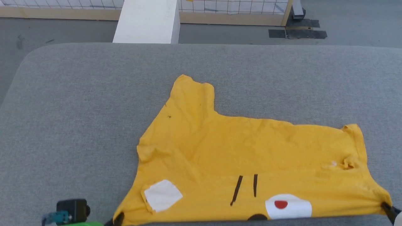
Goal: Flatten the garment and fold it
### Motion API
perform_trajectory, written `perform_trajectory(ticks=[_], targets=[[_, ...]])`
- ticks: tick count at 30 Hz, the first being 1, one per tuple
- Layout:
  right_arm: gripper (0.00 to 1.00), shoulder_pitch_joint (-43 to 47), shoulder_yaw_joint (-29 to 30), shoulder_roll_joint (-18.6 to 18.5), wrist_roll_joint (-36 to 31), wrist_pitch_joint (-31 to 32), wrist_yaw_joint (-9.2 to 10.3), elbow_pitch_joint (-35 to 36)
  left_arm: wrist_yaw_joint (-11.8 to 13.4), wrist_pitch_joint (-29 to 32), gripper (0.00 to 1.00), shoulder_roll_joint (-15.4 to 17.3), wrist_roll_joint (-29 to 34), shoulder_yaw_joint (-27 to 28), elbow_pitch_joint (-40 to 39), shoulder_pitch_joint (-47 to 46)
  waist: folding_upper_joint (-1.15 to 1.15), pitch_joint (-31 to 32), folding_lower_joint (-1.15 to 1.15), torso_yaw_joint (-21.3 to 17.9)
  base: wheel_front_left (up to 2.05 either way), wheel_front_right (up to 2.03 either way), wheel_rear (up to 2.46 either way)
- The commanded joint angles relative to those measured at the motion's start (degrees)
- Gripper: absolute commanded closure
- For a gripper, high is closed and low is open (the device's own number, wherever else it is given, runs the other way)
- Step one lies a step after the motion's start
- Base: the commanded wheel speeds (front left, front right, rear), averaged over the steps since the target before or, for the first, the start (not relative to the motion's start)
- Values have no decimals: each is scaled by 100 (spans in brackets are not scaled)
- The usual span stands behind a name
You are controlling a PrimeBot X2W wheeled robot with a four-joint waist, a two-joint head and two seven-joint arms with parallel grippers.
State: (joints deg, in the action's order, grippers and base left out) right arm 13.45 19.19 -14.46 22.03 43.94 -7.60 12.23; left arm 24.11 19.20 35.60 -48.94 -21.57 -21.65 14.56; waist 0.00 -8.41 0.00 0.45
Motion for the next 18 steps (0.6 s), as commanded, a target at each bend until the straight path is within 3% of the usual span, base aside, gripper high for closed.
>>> perform_trajectory(ticks=[1,8,9,10,11,12,18], targets=[[100,121,31,87,-54,-40,11,2,45,-90,100,-65,-48,-13,39,153,0,2,0,19,0,0,0],[100,172,-126,313,-138,-494,11,-478,-318,-482,98,-614,-254,-178,863,72,0,118,0,81,0,0,0],[95,139,-150,319,-156,-584,11,-566,-395,-569,62,-694,-278,-171,1040,1,0,145,0,87,0,0,0],[61,115,-189,310,-170,-648,11,-632,-444,-622,55,-746,-290,-170,1183,-51,0,165,0,89,0,0,0],[0,89,-236,283,-198,-740,11,-704,-511,-657,19,-785,-293,-191,1347,-114,0,198,0,93,0,0,0],[0,54,-223,288,-219,-837,11,-779,-566,-691,0,-819,-294,-204,1485,-173,0,234,0,95,0,0,0],[0,-22,-214,175,-181,-1065,11,-727,-621,-1025,0,-765,-212,6,1637,-288,0,410,0,85,0,0,0]])
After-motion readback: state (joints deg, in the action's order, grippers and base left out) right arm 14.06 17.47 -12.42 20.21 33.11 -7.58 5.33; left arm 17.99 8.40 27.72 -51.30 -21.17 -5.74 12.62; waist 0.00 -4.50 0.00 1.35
